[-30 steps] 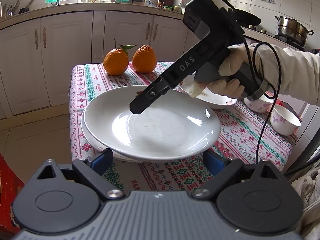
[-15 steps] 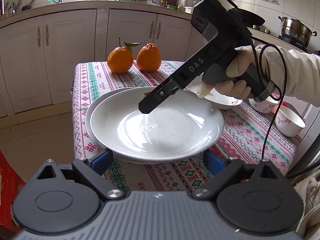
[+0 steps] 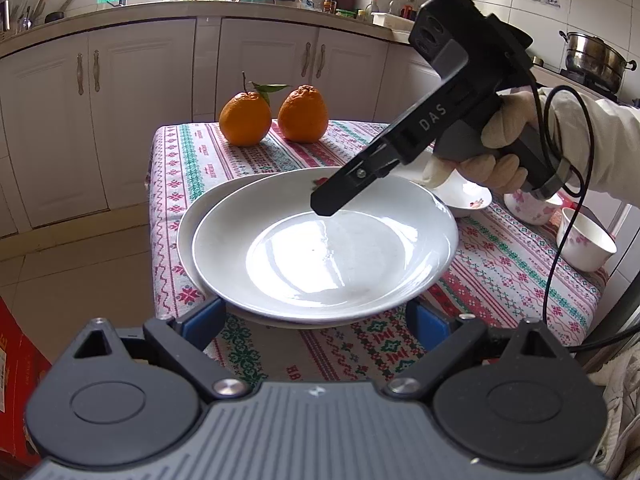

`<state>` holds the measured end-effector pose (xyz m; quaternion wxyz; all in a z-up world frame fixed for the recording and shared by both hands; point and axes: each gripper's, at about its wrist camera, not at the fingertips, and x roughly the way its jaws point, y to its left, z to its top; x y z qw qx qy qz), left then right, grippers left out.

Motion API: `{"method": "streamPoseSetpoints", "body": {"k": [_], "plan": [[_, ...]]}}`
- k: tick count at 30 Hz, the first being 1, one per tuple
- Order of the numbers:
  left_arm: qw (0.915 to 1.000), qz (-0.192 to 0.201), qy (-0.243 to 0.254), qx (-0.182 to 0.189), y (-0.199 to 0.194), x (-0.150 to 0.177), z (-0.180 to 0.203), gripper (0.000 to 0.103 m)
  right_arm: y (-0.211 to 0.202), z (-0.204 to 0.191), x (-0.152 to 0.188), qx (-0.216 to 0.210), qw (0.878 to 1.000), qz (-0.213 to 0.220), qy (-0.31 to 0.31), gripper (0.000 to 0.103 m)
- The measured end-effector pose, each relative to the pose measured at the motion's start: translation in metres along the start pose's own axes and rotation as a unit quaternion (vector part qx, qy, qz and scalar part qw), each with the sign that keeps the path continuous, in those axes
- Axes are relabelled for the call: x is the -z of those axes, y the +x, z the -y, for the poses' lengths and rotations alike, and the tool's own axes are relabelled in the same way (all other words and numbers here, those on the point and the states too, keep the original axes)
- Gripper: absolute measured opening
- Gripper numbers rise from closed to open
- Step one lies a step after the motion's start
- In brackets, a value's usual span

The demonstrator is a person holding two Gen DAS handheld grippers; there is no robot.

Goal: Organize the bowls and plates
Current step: 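Lower the held plate onto the other white plate with both tools, then open both tools and withdraw them from the stacked plates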

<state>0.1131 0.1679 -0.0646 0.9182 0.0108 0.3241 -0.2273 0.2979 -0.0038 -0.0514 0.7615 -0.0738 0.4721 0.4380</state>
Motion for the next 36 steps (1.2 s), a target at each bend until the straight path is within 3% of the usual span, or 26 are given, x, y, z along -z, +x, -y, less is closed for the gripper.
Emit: {"method": "streamPoseSetpoints", "body": {"k": [36], "plan": [[0.9999,0.004,0.011,-0.009,0.002,0.001,0.002,0.098,-0.018,-0.019,0.039,0.066,0.997,0.022,0.013,0.101]]}}
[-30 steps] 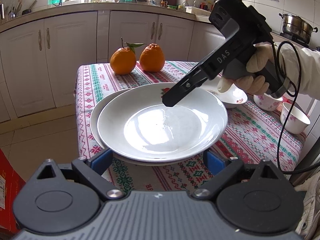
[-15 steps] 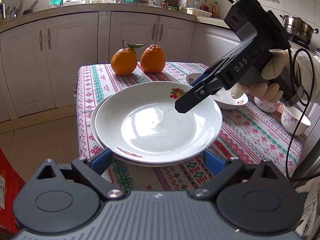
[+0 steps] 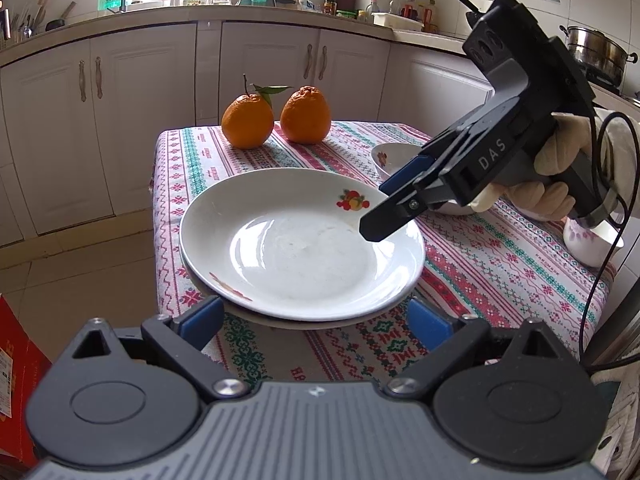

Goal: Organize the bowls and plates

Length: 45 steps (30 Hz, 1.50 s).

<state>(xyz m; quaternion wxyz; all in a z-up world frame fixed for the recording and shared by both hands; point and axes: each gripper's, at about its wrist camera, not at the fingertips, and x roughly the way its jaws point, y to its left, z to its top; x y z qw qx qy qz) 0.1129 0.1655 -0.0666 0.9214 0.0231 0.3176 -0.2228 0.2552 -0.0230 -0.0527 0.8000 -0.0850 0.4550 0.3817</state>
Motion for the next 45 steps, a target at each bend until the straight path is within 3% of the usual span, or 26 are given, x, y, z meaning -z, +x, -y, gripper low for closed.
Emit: {"method": "streamPoseSetpoints", "body": {"k": [12,25,28,36,45], "plan": [[0.9991,0.033,0.011,-0.025,-0.024,-0.006,0.020,0.101,-0.021,-0.012,0.013,0.034,0.999,0.031,-0.002,0.103],[0.9925,0.087,0.057,-0.065,-0.055,-0.027,0.064,0.102,-0.060,-0.025,0.059,0.160,0.983,0.087,-0.008,0.103],[0.9924,0.086,0.067,-0.057,-0.054,-0.029,0.075,0.102,-0.065,-0.026,0.078,0.204,0.974,0.095,-0.001,0.103],[0.9942,0.078,0.073,-0.014,-0.043,-0.025,0.104,0.102,-0.065,-0.008,0.128,0.272,0.957,0.086,0.047,0.103],[0.9955,0.060,0.074,-0.005,-0.027,-0.030,0.112,0.102,-0.053,0.027,0.151,0.260,0.956,0.070,0.120,0.103]]}}
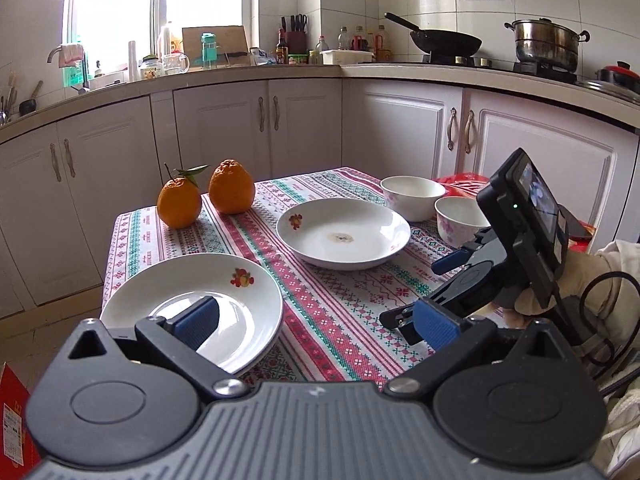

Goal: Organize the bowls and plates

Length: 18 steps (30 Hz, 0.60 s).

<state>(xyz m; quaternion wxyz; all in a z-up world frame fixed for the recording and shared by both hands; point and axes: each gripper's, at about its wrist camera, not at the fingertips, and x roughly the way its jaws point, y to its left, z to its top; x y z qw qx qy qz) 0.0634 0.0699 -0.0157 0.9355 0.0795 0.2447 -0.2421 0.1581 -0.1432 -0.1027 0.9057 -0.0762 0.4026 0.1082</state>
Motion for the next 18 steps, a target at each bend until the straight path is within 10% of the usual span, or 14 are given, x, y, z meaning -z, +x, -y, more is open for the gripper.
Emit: {"method": "streamPoseSetpoints", "body": {"k": [18], "plan": [[0.9974,-0.035,0.022,0.060,0.086,-0.061,-0.028,0.102,0.027,0.020,-0.017,-0.006,0.999,0.021,0.031,0.103]]}}
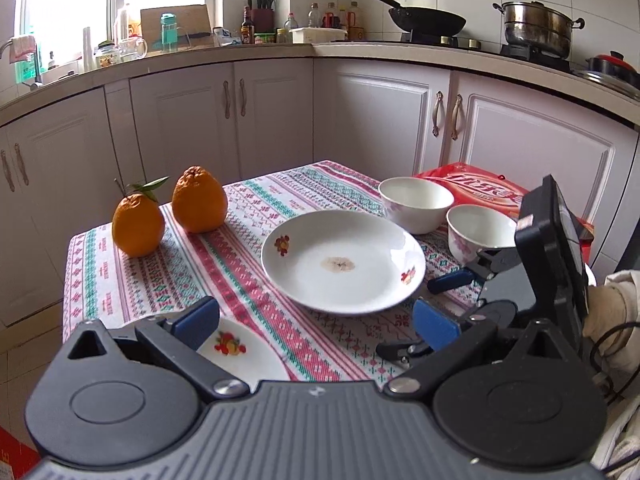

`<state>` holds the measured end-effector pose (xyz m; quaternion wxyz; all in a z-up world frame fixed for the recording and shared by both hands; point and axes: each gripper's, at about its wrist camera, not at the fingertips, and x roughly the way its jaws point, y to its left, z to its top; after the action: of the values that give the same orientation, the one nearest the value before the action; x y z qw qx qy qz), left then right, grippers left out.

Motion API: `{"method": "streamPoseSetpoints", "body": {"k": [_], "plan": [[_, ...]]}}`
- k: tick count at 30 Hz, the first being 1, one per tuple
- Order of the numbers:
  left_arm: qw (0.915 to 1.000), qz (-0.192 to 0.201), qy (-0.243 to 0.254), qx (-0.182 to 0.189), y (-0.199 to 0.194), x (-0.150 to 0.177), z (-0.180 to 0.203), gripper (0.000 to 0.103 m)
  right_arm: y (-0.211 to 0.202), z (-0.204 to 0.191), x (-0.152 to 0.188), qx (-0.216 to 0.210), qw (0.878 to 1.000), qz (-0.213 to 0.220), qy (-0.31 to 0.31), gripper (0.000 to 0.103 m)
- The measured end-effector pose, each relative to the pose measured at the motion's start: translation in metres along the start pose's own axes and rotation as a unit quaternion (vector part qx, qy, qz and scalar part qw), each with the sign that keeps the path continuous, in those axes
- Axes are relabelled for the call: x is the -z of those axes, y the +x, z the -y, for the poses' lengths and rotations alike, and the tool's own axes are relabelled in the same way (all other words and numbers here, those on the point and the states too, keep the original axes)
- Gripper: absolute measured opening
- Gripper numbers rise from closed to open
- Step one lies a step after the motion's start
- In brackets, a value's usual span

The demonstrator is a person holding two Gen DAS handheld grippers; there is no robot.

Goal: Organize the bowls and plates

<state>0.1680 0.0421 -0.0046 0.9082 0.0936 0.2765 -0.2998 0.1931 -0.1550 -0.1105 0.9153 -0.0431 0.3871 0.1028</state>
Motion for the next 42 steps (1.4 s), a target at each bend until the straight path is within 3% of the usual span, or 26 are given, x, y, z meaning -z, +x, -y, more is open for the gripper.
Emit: {"method": "streamPoseSetpoints", "body": {"k": [9,14,19,28,31,42], "plan": [[0.9983,-0.033,0.026,0.040,0.070,-0.058,-0.016,0.102,0.006,0.001,-0.007,0.004,1.000,-0.005,0.004,0.103],[0.9958,-0.075,0.014,0.050,0.119,-0.071,-0.024,0.102,0.009,0.003,-0.009,0.010,1.000,-0.004,0.010,0.103],[0.9914,-0.109,0.036,0.064,0.157,-0.077,-0.025,0.102,0.012,0.007,-0.011,0.014,1.000,-0.004,0.014,0.103],[0.9731,-0.198,0.068,0.097,0.213,-0.088,-0.031,0.097,0.013,0.007,-0.012,0.014,1.000,-0.002,0.010,0.103],[0.9654,-0.225,0.071,0.110,0.229,-0.089,-0.032,0.087,0.013,0.006,-0.012,0.014,1.000,0.000,0.006,0.103],[0.9517,-0.267,0.074,0.131,0.253,-0.089,-0.035,0.084,0.014,0.009,-0.012,0.006,1.000,0.015,0.002,0.102]]}}
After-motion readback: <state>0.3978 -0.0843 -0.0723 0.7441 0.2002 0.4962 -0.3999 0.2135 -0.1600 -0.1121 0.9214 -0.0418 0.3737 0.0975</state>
